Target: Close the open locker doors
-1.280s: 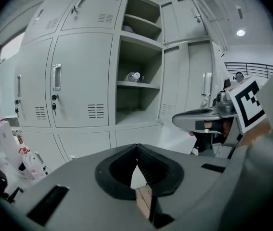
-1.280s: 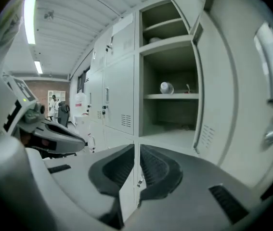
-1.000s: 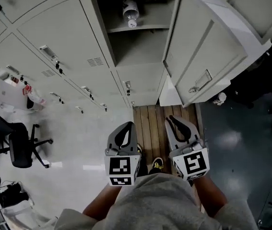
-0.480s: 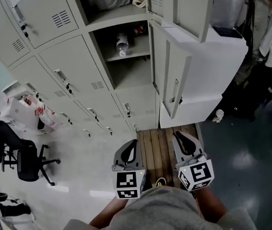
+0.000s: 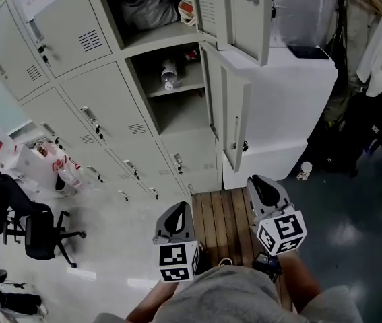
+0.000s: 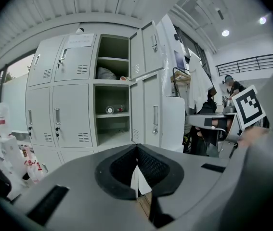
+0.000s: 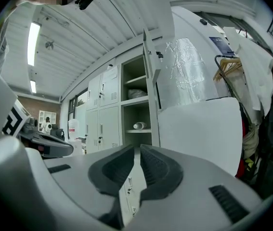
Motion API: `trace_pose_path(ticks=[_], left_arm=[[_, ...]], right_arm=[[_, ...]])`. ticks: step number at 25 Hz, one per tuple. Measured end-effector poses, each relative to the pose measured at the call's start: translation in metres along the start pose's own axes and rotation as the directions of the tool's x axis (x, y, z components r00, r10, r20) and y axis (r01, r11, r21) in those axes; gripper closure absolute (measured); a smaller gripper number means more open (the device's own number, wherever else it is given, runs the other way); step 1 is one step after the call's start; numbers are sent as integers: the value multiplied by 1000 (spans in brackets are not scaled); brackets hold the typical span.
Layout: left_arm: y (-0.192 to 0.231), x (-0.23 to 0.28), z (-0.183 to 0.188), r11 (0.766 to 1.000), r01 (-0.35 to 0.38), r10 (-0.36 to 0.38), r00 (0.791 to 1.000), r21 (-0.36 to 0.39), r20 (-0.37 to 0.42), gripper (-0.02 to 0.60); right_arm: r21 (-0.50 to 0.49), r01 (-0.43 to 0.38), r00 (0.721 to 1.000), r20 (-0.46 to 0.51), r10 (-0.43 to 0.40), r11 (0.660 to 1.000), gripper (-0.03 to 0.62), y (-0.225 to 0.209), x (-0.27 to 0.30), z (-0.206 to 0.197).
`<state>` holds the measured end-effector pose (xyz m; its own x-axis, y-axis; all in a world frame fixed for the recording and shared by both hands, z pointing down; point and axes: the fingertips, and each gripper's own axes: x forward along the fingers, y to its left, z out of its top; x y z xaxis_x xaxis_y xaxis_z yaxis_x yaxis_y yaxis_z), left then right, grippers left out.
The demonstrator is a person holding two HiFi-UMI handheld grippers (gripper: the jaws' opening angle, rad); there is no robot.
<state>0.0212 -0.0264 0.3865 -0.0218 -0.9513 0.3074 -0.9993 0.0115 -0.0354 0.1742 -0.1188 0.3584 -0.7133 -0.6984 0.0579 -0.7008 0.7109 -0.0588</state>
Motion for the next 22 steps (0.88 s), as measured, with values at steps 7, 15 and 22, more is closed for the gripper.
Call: trace_pose_path(ticks=[7,15,22], left_arm=[[-3,2,-6,1000,14,-14,1000,-2,-20,572],[2,11,-10,1000,14,-14,999,1,-33,572],[9,21,-15,1000,7,-7,999,-4,-46,572]], right_arm=[[0,-39,999,-33,39,999,539,-21,24,-6],[-17,-77,994,-80,76,997,496,-39,61,-17],[-56,-69,996,-56,66,996,496,-48,89,-7]])
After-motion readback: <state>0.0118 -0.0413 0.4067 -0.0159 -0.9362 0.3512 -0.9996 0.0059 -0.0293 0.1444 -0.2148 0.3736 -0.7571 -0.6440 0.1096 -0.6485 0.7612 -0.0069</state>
